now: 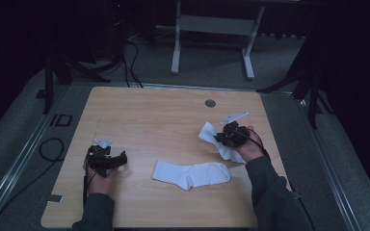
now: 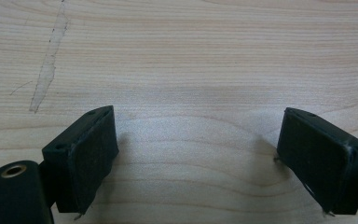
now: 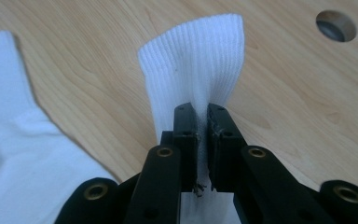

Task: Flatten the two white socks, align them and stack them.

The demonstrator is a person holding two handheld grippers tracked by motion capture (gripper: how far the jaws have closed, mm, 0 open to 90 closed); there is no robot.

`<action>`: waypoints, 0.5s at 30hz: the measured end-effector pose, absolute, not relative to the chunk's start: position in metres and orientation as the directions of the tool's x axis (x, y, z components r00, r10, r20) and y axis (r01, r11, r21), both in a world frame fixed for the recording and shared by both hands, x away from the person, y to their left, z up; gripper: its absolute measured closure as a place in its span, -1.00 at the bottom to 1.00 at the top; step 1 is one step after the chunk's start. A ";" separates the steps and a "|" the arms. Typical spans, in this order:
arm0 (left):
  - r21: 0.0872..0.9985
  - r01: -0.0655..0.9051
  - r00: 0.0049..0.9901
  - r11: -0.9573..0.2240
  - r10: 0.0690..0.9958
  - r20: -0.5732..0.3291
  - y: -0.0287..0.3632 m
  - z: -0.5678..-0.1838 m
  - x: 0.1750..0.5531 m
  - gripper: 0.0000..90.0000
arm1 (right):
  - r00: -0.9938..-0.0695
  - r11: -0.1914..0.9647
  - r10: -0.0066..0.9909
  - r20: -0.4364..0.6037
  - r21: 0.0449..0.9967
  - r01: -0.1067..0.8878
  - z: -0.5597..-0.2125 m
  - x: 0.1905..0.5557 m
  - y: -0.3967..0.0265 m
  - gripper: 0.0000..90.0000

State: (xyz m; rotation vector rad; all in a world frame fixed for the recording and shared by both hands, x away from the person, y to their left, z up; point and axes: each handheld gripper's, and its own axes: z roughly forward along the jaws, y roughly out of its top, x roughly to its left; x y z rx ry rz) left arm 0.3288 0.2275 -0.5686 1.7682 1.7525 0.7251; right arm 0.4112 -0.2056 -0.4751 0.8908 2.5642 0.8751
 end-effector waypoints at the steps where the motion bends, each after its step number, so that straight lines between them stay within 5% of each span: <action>1: 0.706 0.708 0.009 -0.007 1.000 0.001 0.228 -0.569 0.329 -0.73 | -0.768 0.623 0.636 -0.071 0.635 0.457 -0.471 0.409 -0.207 0.85; 15: 0.707 0.707 0.008 -0.006 1.000 0.001 0.227 -0.569 0.329 -0.73 | -0.773 0.601 0.624 -0.110 0.700 0.385 -0.434 0.383 -0.220 0.84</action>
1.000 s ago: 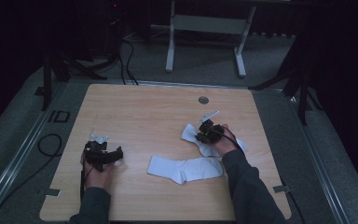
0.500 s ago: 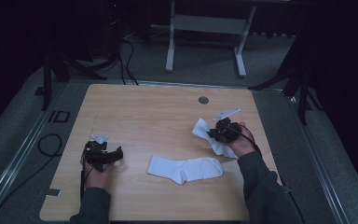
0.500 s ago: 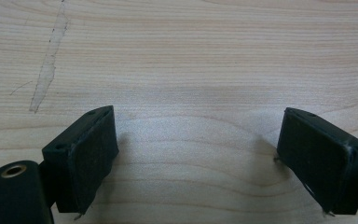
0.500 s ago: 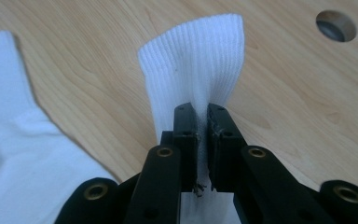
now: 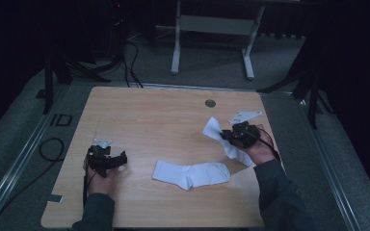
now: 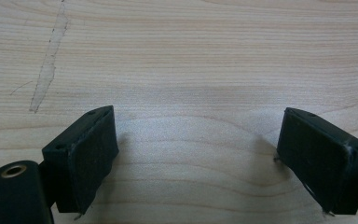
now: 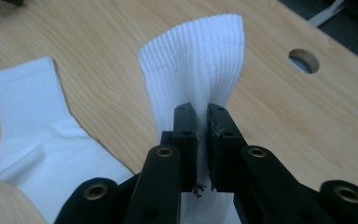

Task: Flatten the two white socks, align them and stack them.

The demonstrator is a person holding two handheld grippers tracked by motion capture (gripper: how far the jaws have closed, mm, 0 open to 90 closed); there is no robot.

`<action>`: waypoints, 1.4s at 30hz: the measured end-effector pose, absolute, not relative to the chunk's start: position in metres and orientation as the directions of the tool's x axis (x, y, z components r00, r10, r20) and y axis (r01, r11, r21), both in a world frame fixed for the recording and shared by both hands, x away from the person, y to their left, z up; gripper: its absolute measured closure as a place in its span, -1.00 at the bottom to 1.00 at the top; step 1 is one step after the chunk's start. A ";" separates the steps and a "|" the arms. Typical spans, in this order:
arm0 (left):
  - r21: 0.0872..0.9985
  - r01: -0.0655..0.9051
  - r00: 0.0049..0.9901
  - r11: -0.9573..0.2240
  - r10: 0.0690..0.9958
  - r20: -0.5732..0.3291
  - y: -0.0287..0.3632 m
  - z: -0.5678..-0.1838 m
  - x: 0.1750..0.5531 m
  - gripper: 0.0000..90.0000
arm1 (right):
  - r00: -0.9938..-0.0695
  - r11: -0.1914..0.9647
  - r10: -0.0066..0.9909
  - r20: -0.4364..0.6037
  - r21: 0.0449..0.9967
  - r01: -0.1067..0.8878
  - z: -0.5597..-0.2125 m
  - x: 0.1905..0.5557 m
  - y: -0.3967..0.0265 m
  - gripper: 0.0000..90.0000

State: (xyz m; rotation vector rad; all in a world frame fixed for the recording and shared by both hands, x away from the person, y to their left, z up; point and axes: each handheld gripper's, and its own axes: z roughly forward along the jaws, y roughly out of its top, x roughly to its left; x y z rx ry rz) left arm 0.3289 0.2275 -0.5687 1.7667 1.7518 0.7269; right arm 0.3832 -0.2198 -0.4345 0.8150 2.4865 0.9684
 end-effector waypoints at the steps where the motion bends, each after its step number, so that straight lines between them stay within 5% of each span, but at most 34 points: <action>1: 0.707 0.707 0.008 -0.006 1.000 0.001 0.227 -0.569 0.329 -0.73 | -0.772 0.598 0.625 -0.114 0.706 0.380 -0.431 0.381 -0.221 0.84; 22: 0.706 0.708 0.008 -0.006 1.000 0.001 0.227 -0.569 0.329 -0.73 | -0.841 0.549 0.532 -0.097 0.796 0.255 -0.381 0.341 -0.215 0.84; 42: 0.707 0.708 0.009 -0.006 1.000 0.000 0.227 -0.569 0.329 -0.73 | -0.919 0.599 0.393 0.018 0.753 0.271 -0.445 0.324 -0.151 0.83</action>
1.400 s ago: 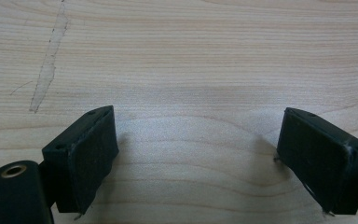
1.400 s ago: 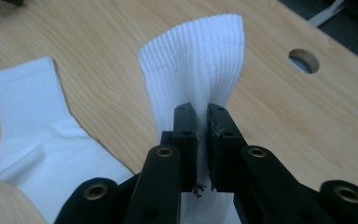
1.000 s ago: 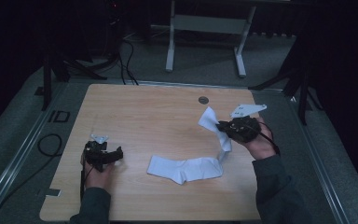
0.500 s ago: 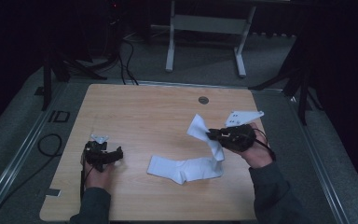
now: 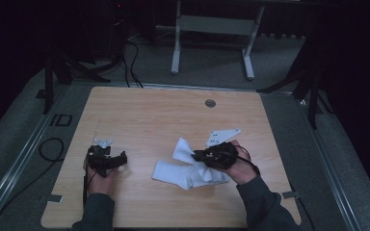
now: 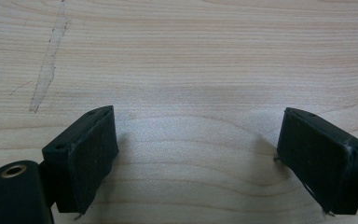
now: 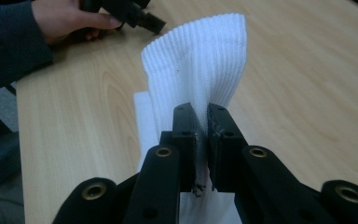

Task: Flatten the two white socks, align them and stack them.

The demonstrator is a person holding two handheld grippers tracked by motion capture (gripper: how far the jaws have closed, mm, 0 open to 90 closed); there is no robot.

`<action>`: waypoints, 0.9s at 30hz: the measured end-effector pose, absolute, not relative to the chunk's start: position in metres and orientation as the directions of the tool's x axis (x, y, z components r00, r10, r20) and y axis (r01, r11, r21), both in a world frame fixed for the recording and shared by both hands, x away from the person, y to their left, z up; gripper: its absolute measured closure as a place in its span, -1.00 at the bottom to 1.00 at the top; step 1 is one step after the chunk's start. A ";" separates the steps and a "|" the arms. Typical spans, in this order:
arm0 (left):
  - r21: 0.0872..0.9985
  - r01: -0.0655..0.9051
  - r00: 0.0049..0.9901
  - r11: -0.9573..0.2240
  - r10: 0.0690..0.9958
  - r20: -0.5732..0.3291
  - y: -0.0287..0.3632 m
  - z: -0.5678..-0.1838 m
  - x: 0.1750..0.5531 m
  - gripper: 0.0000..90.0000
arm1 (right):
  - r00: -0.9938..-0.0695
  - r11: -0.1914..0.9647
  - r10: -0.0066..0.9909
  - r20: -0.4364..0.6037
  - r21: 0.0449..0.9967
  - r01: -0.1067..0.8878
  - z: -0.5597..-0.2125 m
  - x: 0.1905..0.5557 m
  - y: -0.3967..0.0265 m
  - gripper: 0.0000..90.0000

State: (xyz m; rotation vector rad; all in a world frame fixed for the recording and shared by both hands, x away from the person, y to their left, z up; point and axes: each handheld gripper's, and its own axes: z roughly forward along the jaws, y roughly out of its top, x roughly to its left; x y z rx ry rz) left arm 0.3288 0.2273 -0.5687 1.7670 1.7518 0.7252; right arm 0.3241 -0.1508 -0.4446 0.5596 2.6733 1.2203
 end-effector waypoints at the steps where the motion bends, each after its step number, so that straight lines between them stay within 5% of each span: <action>1: 0.707 0.707 0.008 -0.006 1.000 0.000 0.227 -0.569 0.329 -0.73 | -0.920 0.601 0.392 0.022 0.751 0.274 -0.449 0.325 -0.147 0.83; 27: 0.707 0.707 0.008 -0.006 1.000 0.000 0.227 -0.569 0.329 -0.73 | -0.916 0.706 0.400 0.031 0.627 0.330 -0.512 0.333 -0.086 0.83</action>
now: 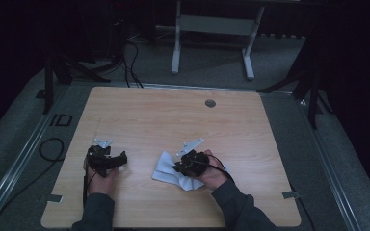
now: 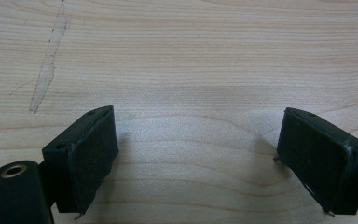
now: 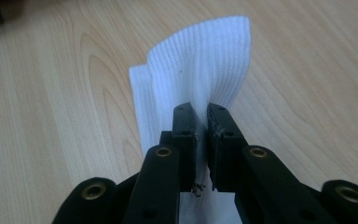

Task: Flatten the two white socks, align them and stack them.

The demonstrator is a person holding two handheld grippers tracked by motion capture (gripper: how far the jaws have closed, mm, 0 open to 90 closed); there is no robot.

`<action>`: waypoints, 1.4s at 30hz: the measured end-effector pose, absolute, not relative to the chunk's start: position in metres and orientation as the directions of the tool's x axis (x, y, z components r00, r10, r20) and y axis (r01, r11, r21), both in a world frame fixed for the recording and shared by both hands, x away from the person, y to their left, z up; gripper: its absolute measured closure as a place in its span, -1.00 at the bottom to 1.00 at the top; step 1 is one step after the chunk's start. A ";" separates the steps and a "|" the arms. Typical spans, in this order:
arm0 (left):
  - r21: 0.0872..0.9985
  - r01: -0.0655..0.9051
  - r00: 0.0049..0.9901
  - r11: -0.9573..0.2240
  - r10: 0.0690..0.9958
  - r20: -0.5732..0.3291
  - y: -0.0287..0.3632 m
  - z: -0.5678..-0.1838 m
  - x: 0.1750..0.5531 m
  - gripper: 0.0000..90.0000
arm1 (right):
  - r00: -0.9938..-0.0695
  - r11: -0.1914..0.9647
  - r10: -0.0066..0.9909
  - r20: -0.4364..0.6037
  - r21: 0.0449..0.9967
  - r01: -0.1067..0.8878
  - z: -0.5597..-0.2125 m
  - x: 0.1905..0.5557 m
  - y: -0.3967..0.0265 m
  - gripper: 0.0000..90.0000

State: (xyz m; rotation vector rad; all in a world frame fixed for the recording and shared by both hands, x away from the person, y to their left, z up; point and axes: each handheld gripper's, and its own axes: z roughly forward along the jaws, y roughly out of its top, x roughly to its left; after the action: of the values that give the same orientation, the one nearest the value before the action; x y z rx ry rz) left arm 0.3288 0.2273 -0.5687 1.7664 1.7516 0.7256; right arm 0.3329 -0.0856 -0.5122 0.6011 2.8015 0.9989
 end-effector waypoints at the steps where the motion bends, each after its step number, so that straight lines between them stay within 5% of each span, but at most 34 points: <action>1: 0.707 0.707 0.008 -0.006 1.000 0.000 0.227 -0.569 0.329 -0.73 | -0.917 0.709 0.397 0.035 0.623 0.330 -0.514 0.333 -0.084 0.83; 20: 0.707 0.707 0.009 -0.007 1.000 0.001 0.227 -0.569 0.329 -0.73 | -0.935 0.744 0.351 0.052 0.591 0.312 -0.523 0.335 -0.076 0.81; 27: 0.707 0.707 0.003 -0.003 1.000 0.001 0.226 -0.569 0.329 -0.73 | -0.927 0.728 0.373 0.043 0.606 0.321 -0.522 0.336 -0.076 0.40; 32: 0.709 0.705 0.039 -0.028 0.999 0.000 0.225 -0.568 0.323 -0.71 | -0.919 0.705 0.392 0.042 0.628 0.329 -0.514 0.336 -0.083 0.29; 34: 0.706 0.707 0.040 -0.027 0.999 -0.002 0.222 -0.565 0.320 -0.54 | -0.916 0.696 0.399 0.040 0.638 0.331 -0.511 0.336 -0.086 0.28; 36: 0.703 0.710 0.056 -0.039 0.998 -0.001 0.219 -0.562 0.317 -0.07 | -0.913 0.689 0.406 0.038 0.643 0.334 -0.508 0.336 -0.089 0.27; 39: 0.698 0.714 0.099 -0.057 0.995 -0.020 0.215 -0.560 0.315 0.38 | -0.906 0.677 0.422 0.036 0.651 0.342 -0.503 0.336 -0.096 0.27; 42: 0.701 0.710 0.151 -0.061 0.986 -0.068 0.211 -0.557 0.314 0.68 | -0.899 0.668 0.438 0.033 0.657 0.349 -0.499 0.335 -0.104 0.27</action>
State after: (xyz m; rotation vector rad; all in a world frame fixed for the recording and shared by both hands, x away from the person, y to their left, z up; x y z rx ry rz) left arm 0.3137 0.2110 -0.5567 1.8319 1.6171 0.5904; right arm 0.3351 -0.1038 -0.4991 0.6521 2.7512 1.0436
